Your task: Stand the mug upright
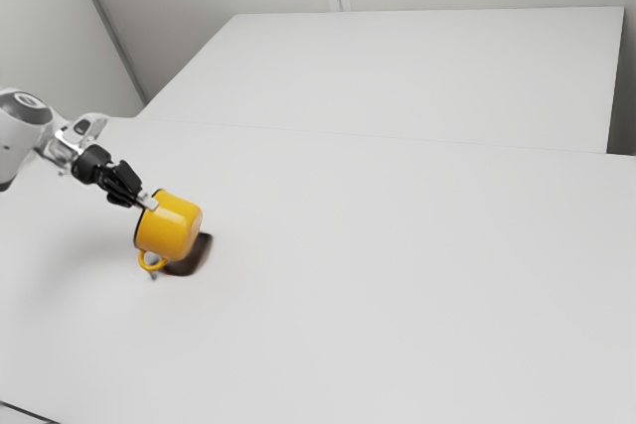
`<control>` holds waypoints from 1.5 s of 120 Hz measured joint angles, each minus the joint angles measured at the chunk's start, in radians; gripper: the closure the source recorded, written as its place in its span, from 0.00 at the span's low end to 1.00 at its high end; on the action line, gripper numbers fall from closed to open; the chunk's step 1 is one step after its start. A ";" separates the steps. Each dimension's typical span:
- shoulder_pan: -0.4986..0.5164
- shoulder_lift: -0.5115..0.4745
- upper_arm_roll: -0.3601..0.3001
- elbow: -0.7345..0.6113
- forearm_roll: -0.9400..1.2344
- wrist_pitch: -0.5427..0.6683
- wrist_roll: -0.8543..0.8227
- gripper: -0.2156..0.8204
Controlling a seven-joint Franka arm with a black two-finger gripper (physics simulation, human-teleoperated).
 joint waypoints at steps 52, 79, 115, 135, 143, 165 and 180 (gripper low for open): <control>-0.289 -0.319 -0.020 -0.176 0.303 0.200 -0.111 0.97; -0.372 -0.462 -0.216 -0.337 0.666 0.389 -0.258 0.97; -0.435 -0.454 -0.325 -0.395 0.853 0.585 -0.404 0.97; -0.441 -0.444 -0.331 -0.449 0.937 0.687 -0.461 0.97; -0.444 -0.443 -0.331 -0.464 0.950 0.712 -0.484 0.97; -0.474 -0.406 -0.332 -0.475 0.957 0.752 -0.542 0.97; -0.498 -0.371 -0.330 -0.470 0.956 0.771 -0.577 0.97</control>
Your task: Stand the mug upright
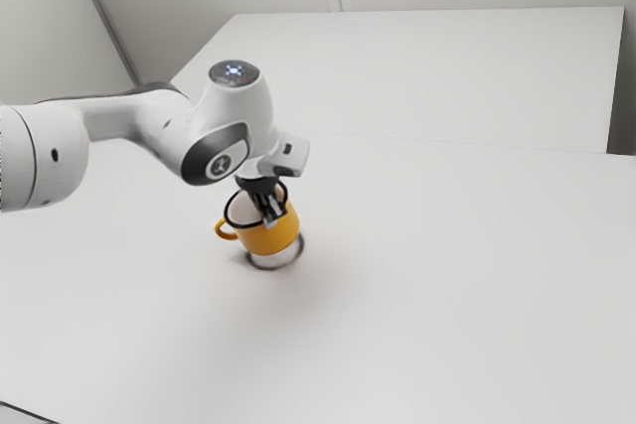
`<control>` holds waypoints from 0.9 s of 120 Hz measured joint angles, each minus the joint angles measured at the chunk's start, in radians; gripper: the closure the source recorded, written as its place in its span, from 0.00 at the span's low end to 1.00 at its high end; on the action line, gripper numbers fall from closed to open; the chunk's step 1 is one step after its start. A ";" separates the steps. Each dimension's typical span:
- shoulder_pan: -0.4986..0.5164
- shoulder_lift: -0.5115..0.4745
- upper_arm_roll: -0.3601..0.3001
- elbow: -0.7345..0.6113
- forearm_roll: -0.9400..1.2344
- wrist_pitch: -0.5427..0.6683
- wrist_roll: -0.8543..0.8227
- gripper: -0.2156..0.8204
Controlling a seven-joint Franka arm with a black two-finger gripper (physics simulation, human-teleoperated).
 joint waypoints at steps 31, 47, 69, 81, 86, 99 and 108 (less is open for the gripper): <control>0.006 0.020 0.000 0.000 0.000 0.017 -0.061 0.97; 0.021 0.033 0.000 -0.002 -0.001 0.019 -0.085 0.97; 0.018 0.042 0.000 -0.002 -0.004 0.019 -0.109 0.92; 0.015 0.042 -0.001 -0.002 -0.011 0.018 -0.114 0.82; 0.014 0.041 -0.001 -0.002 -0.013 0.016 -0.116 0.74; 0.015 0.030 -0.002 0.001 -0.018 0.013 -0.119 0.54; 0.016 0.007 -0.006 0.003 -0.030 0.008 -0.120 0.45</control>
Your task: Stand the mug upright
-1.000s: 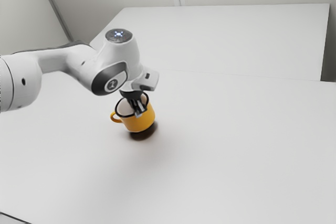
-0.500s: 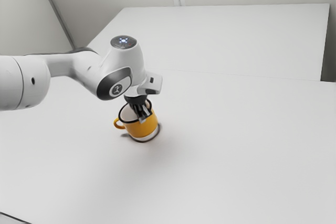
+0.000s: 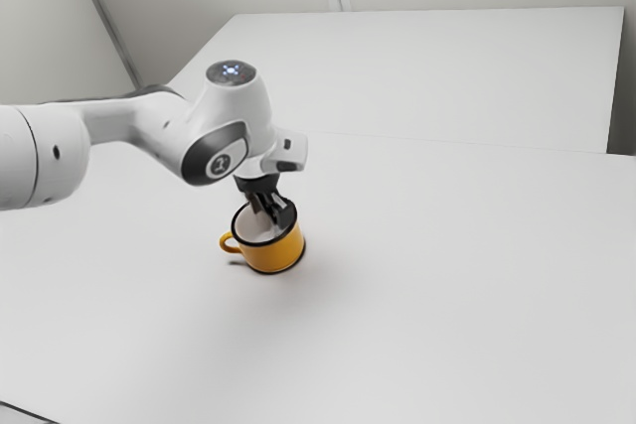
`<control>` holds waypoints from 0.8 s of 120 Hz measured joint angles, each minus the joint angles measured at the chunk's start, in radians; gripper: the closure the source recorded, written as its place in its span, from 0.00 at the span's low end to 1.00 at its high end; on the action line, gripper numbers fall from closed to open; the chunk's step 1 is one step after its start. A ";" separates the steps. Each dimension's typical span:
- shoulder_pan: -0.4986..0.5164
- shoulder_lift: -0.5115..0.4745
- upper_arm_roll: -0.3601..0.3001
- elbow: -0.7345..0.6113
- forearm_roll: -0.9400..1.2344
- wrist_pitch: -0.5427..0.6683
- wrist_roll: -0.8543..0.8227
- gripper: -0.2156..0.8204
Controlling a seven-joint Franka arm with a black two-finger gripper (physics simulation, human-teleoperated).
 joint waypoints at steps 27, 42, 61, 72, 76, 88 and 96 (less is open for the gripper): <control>-0.175 -0.003 0.156 0.249 -0.120 -0.143 -0.003 0.31; -0.190 0.100 0.239 0.564 -0.160 -0.310 -0.002 0.27; -0.212 0.128 0.393 0.714 -0.209 -0.492 0.001 0.25; -0.263 0.127 0.445 0.748 -0.220 -0.570 0.009 0.24; -0.268 0.126 0.450 0.762 -0.223 -0.597 0.012 0.24; -0.268 0.103 0.454 0.774 -0.228 -0.654 0.020 0.24; -0.265 0.072 0.456 0.763 -0.230 -0.676 0.025 0.23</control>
